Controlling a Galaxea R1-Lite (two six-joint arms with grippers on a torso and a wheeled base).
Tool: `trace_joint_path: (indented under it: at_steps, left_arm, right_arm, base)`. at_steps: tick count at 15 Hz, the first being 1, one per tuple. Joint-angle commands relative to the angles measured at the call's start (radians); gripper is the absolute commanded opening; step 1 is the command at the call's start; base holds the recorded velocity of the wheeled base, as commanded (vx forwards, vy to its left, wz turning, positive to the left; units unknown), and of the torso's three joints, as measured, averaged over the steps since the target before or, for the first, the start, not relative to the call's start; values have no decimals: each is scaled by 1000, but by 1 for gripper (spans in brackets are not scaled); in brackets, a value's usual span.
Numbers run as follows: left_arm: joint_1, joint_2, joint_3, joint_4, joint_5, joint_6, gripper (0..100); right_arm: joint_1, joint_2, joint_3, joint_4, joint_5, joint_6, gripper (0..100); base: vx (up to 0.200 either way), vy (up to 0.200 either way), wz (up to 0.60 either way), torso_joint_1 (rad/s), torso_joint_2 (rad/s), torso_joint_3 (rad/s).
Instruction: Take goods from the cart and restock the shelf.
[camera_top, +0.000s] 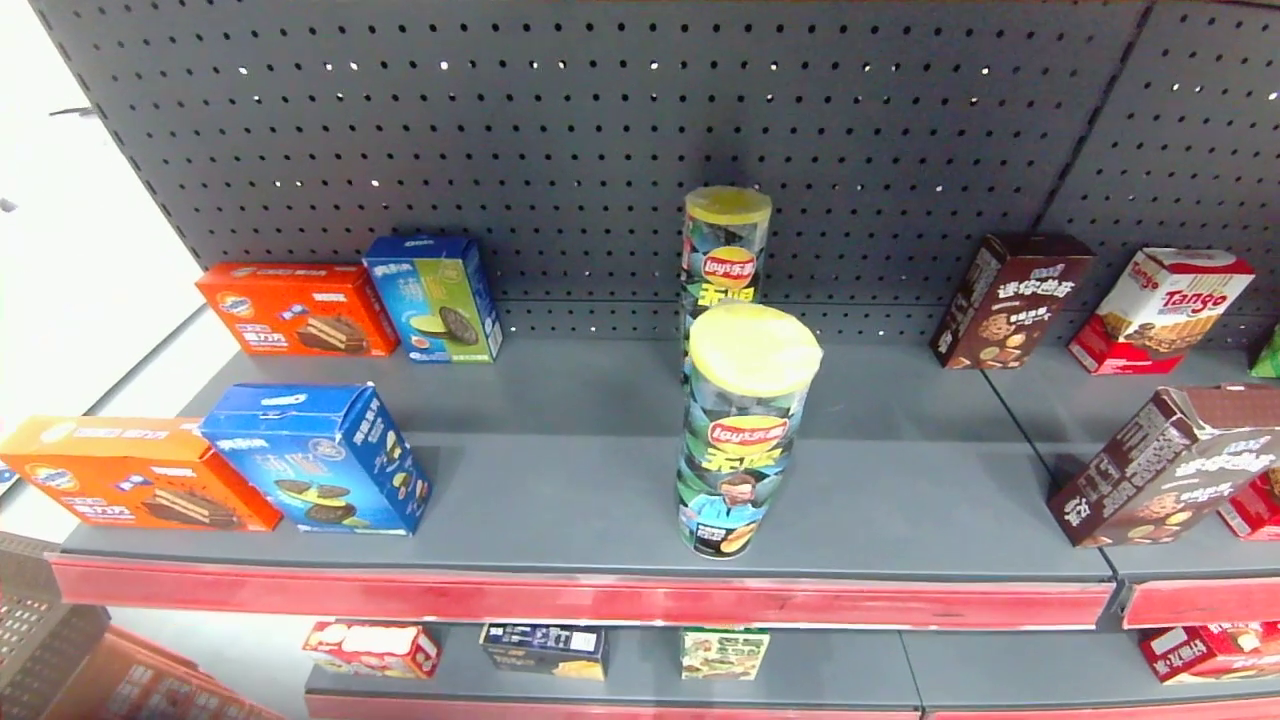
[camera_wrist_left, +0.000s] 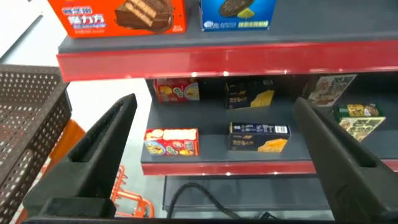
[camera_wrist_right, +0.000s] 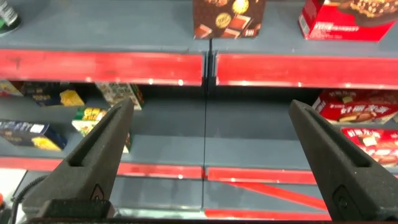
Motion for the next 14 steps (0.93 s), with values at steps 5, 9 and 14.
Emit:
trace_joint_path:
  at_steps: [5, 9, 14]
  left_arm:
    - [0, 1, 0, 0, 0, 1, 100]
    - [2, 1, 0, 0, 3, -10, 100]
    - [0, 1, 0, 0, 3, -12, 100]
  right_arm:
    - [0, 1, 1, 0, 0, 0, 100]
    - [1, 1, -1, 0, 0, 0, 100]
    - [1, 1, 1, 0, 2, 0, 100]
  base:
    - [-80, 0, 0, 6, 4, -1]
    - [-50, 0, 0, 3, 3, -3]
    - [0, 0, 0, 0, 0, 0]
